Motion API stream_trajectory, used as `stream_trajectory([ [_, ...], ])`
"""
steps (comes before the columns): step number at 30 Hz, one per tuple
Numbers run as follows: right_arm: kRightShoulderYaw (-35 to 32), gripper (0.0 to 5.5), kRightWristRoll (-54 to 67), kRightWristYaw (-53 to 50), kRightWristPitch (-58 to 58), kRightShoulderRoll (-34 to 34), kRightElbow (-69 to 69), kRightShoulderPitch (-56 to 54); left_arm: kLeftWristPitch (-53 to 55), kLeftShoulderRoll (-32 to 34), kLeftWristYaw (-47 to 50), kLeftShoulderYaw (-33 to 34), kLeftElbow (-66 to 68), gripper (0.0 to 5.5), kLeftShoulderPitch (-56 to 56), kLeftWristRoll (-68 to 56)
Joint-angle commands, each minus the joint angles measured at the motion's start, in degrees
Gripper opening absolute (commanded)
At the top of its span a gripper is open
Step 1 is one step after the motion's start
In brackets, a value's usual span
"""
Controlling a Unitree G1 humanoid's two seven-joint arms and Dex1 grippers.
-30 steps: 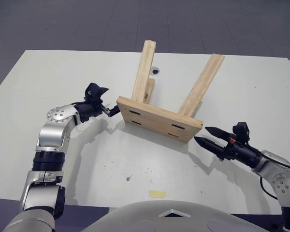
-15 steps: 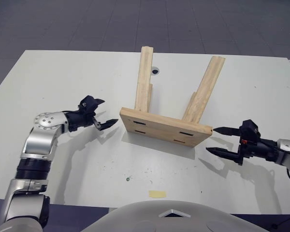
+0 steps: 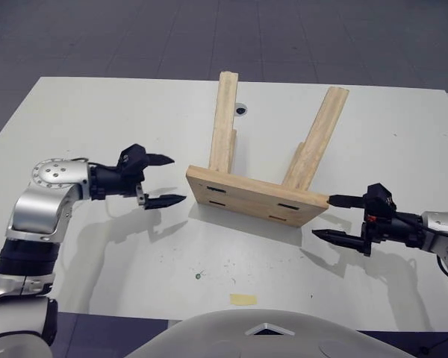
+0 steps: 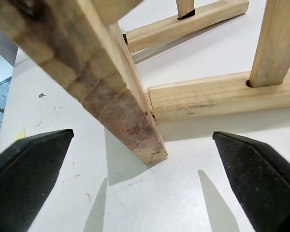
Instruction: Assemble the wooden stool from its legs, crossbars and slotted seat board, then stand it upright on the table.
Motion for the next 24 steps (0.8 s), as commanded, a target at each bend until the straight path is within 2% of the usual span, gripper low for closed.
stream_trajectory([
  [1,2.3,5.4,-0.9,0.1,0.3,0.9,1.7,-3.4,-1.6,-1.3,-0.5,-3.5,2.2,4.9,-0.2,2.4],
  [3,3.8,5.4,-1.4,0.3,0.1,1.5,2.5,-4.8,-2.1,-0.9,-2.0,-4.6,3.1,4.59,0.4,2.9],
  [9,6.0,4.55,-1.3,0.4,0.5,3.1,4.0,-6.1,-2.9,-3.1,-3.0,-6.8,5.8,3.69,-0.6,3.8],
  [15,7.1,3.47,-0.7,1.0,1.6,4.0,5.8,-6.3,-1.6,-3.4,-4.9,-9.8,6.8,2.56,-0.7,4.5],
  [20,7.6,2.71,-0.4,1.6,2.6,4.6,6.3,-6.2,0.8,-3.6,-5.7,-9.3,6.0,1.81,-0.2,2.8],
  [22,7.7,2.37,0.4,1.8,3.8,5.1,6.2,-6.4,2.9,-3.4,-6.5,-8.3,5.4,1.75,-0.2,1.2],
  [24,7.5,2.34,2.1,2.6,5.9,5.0,5.2,-6.0,7.2,-2.4,-8.5,-7.5,3.9,1.75,-0.3,-1.7],
])
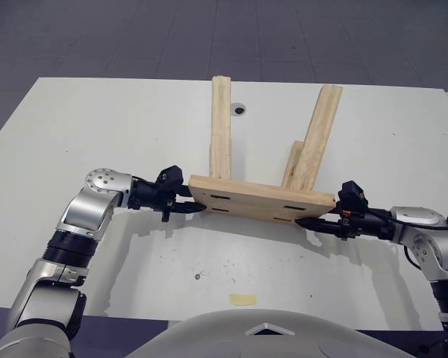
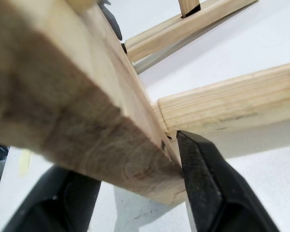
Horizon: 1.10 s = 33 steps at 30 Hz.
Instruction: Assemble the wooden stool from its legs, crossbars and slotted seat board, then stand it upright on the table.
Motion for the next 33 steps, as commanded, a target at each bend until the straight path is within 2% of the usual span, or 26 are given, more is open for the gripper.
stream_trajectory([
  [1,-0.3,2.34,5.0,1.5,5.6,0.7,-1.7,0.3,8.3,2.0,-3.9,1.9,-3.4,1.75,0.0,-6.0],
  [4,-6.4,2.34,18.2,-1.4,15.6,3.2,-5.2,-1.1,16.8,2.4,-4.8,4.9,-6.0,1.73,0.1,-12.3],
  [7,-13.6,2.3,36.2,-10.9,22.0,7.6,-8.0,-5.2,27.9,0.0,-0.4,11.8,-10.8,1.73,-1.0,-23.1],
  [10,-17.2,2.25,56.6,-26.0,18.6,11.8,-8.8,-9.8,38.7,-6.5,12.6,21.8,-13.5,1.73,-5.8,-37.1],
  [13,-17.3,2.18,66.4,-35.5,13.2,14.4,-10.4,-11.8,41.5,-12.4,26.6,28.1,-12.1,1.72,-10.7,-44.0],
  [20,-17.6,1.65,67.9,-51.2,6.3,19.9,-11.6,-15.4,38.1,-20.2,49.6,33.4,-11.5,1.71,-15.7,-52.5],
  [21,-17.7,1.94,66.6,-53.7,5.4,20.5,-10.8,-16.6,37.4,-21.2,52.6,34.0,-11.3,1.71,-15.8,-53.1],
  [24,-18.5,2.35,63.1,-58.2,3.9,20.6,-7.5,-19.4,36.0,-23.8,60.4,35.0,-11.0,1.71,-15.9,-54.5],
  [31,-20.5,3.38,55.9,-61.5,2.3,21.1,-4.2,-20.0,32.0,-28.7,73.9,36.8,-11.7,1.7,-16.5,-57.6],
  [32,-20.7,3.62,55.3,-61.8,2.2,21.5,-4.1,-19.9,31.7,-29.0,75.1,36.8,-11.7,2.05,-16.4,-57.6],
  [33,-20.6,3.77,53.9,-62.0,1.8,21.8,-4.2,-19.5,30.7,-29.3,76.5,36.8,-11.0,2.13,-16.6,-56.6],
])
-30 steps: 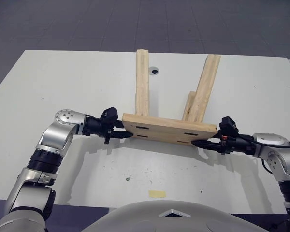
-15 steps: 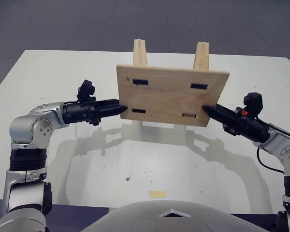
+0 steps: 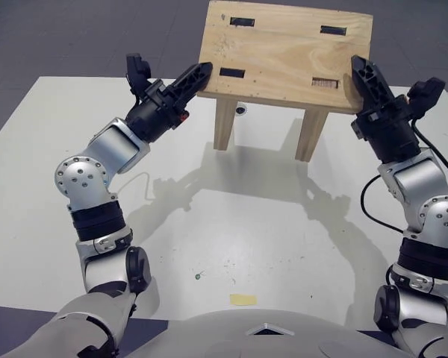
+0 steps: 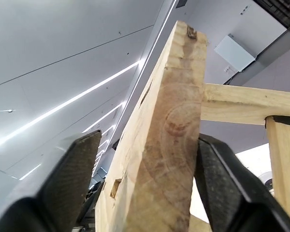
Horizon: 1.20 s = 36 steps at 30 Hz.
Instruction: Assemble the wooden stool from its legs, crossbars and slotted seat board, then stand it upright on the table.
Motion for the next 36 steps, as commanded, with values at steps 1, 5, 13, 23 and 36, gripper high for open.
stream_trajectory([
  [1,-1.6,3.95,-4.3,-1.5,-2.4,1.5,0.4,-0.9,-4.6,-1.1,5.4,1.9,0.2,2.31,-1.3,0.6],
  [5,-1.8,4.6,-7.3,-3.1,-3.5,3.8,0.8,-0.3,-6.8,-2.1,8.8,1.6,0.7,2.98,-1.3,0.8],
  [13,-5.0,5.4,-11.9,-5.6,-8.3,7.8,1.3,-0.5,-10.1,-1.3,8.5,-0.7,0.2,4.15,-0.1,5.3],
  [23,1.9,5.4,-41.3,-5.2,-22.0,10.8,-14.4,11.1,-20.4,6.3,4.8,-5.7,-5.4,5.39,4.2,27.9],
  [36,13.8,5.4,-67.1,3.8,-26.6,3.8,-12.4,12.8,-27.6,6.9,1.8,-3.0,-3.7,5.39,3.7,35.8],
])
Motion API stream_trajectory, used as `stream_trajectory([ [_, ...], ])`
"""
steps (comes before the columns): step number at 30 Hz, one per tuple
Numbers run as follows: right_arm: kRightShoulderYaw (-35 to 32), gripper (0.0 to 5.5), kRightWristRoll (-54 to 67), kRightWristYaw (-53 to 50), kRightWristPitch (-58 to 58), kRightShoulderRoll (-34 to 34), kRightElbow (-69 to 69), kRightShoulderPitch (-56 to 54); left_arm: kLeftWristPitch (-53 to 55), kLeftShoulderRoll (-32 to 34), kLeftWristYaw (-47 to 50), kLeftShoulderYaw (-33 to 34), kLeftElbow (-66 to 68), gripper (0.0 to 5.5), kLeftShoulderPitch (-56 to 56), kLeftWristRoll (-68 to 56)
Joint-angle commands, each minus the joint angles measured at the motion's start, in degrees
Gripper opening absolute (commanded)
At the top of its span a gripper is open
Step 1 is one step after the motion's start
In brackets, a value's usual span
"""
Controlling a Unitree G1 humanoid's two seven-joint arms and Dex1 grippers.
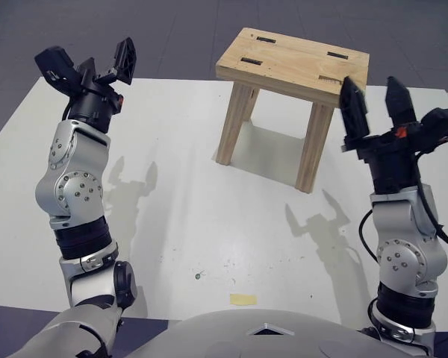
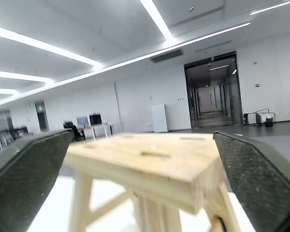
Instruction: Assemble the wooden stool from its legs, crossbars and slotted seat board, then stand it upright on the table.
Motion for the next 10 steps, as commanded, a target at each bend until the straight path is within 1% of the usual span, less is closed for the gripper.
stream_trajectory([
  [1,2.4,5.4,-12.7,0.9,-5.4,-2.7,11.5,-4.9,-0.8,-0.5,-0.6,-0.9,2.8,5.39,-3.8,1.8],
  [6,2.4,5.4,-23.3,-1.3,-13.7,-3.0,22.8,-14.1,-1.7,-1.0,-1.1,-1.0,5.7,5.39,-5.6,3.2],
  [7,2.5,5.4,-24.3,-1.6,-14.7,-2.6,23.3,-14.5,-1.7,-1.3,-1.0,-1.1,6.0,5.39,-5.8,3.3],
  [10,3.0,5.4,-21.9,-0.3,-16.0,0.4,22.0,-13.1,-1.2,-1.8,-1.0,-1.5,5.8,5.39,-5.6,3.5],
])
